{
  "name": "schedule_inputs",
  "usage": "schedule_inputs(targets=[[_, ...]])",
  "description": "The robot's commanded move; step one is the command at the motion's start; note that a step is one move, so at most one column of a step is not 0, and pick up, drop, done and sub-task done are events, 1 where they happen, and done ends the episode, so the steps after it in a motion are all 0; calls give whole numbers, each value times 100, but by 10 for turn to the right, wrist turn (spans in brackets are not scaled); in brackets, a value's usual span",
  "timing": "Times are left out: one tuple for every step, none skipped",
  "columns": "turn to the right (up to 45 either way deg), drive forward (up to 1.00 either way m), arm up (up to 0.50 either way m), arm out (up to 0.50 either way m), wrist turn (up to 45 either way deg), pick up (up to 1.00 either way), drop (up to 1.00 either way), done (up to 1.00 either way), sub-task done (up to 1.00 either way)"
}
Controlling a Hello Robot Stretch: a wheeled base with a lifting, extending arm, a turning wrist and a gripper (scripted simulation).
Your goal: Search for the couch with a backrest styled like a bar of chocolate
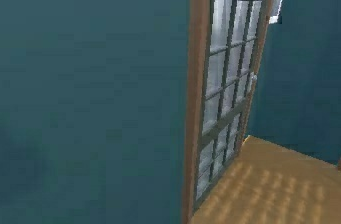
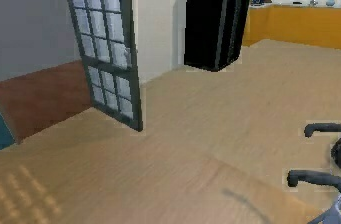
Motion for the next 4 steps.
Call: schedule_inputs(targets=[[-450,0,0,0,0,0,0,0,0],[-450,0,0,0,0,0,0,0,0],[-300,0,0,0,0,0,0,0,0],[0,0,0,0,0,0,0,100,0]])
